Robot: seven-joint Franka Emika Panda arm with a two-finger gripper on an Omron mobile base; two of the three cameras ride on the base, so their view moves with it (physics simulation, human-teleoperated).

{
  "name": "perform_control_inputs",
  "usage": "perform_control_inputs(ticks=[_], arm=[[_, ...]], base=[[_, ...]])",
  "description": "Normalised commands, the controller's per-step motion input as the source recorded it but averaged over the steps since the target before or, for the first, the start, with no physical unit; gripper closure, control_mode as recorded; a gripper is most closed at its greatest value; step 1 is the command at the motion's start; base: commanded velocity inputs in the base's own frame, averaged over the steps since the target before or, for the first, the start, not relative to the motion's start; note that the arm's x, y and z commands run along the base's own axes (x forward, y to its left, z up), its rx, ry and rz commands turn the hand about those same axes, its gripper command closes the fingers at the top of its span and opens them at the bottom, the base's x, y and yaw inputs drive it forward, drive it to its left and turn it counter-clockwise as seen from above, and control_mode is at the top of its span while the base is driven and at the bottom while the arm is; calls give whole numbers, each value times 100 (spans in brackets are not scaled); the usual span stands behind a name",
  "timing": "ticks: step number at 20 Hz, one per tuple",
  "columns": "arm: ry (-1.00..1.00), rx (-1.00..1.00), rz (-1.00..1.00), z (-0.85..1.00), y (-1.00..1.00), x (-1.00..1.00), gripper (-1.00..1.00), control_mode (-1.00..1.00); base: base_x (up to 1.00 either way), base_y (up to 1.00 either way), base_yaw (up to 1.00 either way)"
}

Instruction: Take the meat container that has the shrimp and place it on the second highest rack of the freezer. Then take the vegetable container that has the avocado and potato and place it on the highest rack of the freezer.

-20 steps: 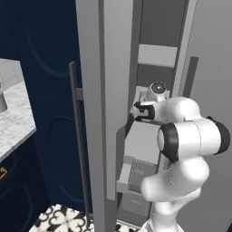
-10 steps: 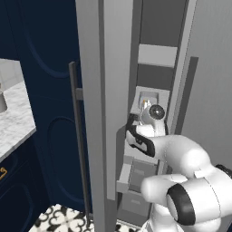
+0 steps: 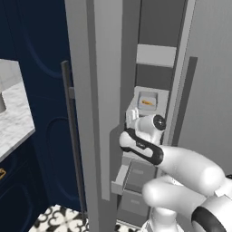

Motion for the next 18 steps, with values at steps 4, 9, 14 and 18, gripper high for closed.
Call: perform_control_inputs(ticks=[4,9,14,18], arm=[[-1,-7,22,2,91,-70,-100,-100],[-1,-6,0,28,9,-100,-100,-100],[6,-12,-7,69,-4,-99,-100,-100],[8,-38,-1,41,-28,-100,-100,-100]], base=[[0,0,0],[0,0,0],[0,0,0],[0,0,0]])
